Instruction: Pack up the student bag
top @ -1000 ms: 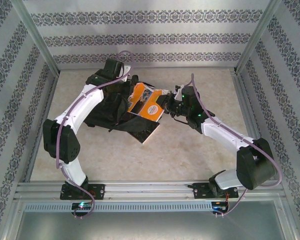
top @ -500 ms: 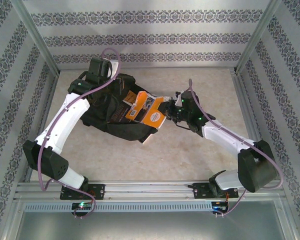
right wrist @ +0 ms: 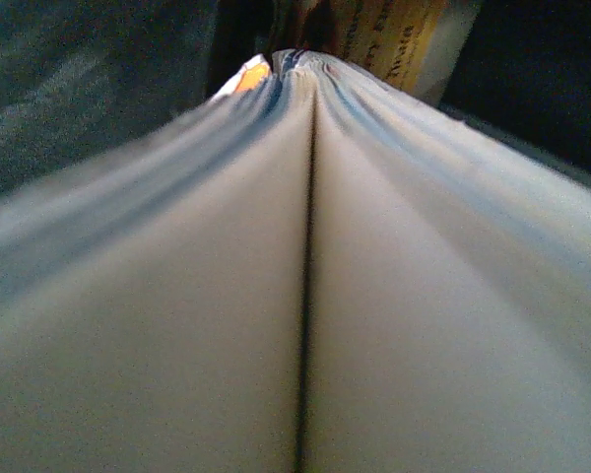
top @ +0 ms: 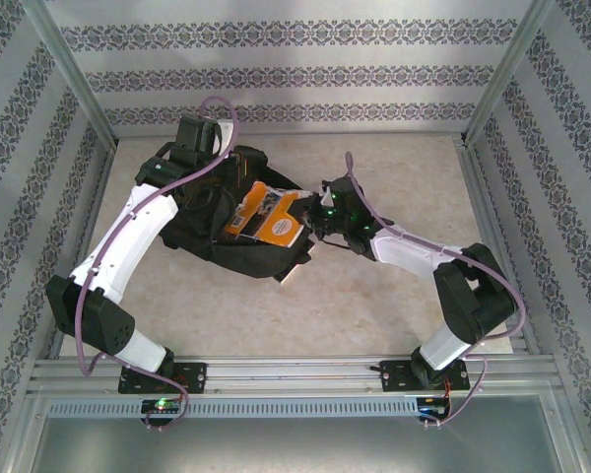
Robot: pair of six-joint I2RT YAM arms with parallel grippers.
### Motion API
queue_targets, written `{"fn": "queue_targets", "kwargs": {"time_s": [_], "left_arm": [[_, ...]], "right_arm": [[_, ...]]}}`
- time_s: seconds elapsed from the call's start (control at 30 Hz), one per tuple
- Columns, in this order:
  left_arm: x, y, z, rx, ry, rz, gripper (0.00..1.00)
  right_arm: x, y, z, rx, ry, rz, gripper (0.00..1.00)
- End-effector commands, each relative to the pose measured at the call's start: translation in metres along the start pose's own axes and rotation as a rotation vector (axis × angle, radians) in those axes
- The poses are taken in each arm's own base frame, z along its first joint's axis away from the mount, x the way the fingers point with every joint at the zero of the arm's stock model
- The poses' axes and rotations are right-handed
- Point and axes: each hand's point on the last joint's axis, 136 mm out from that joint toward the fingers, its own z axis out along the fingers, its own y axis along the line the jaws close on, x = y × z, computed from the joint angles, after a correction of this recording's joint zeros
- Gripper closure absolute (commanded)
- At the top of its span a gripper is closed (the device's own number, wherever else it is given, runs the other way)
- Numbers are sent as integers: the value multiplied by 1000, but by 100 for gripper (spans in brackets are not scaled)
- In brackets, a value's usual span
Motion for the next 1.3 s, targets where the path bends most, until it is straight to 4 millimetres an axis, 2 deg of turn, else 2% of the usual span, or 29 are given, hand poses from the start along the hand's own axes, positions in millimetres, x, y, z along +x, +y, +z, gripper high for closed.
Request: {"fn": "queue_targets", "kwargs": {"time_s": [0.0, 0.1, 0.37, 0.53, 0.63, 0.77, 0.8, 0.87, 0.93, 1.03, 1.13, 1.27], "left_arm": [[-40, -15, -24, 60, -165, -15, 100], [-45, -16, -24, 65, -179, -29, 100], [-60, -20, -32, 73, -216, -27, 100], [-62, -28, -31, 118, -211, -41, 100], [-61, -31, -23, 143, -199, -59, 100], [-58, -27, -9, 127, -183, -61, 100], [-58, -25, -7, 116, -181, -58, 100], [-57, -20, -1, 91, -177, -54, 100], [-58, -15, 3, 67, -178, -52, 100], [-57, -6, 8, 45, -173, -61, 100], [-55, 4, 13, 24, -170, -78, 100], [-50, 24, 18, -20, -163, -100, 100]], "right_arm": [[-8, 29, 13, -96, -40, 33, 100], [-12, 18, 31, -96, -57, 89, 100], [-7, 19, 80, -63, -33, 31, 100], [-13, 28, 109, -73, -36, -25, 100], [-14, 36, 136, -67, 0, -57, 100], [-9, 39, 172, -40, 61, -53, 81], [-8, 44, 178, -36, 69, -61, 76], [-2, 41, 185, -12, 87, -73, 64], [-1, 43, 185, -14, 92, -90, 54], [0, 51, 174, -27, 95, -134, 43], [1, 65, 155, -68, 113, -195, 34], [-1, 72, 123, -70, 102, -310, 25]]}}
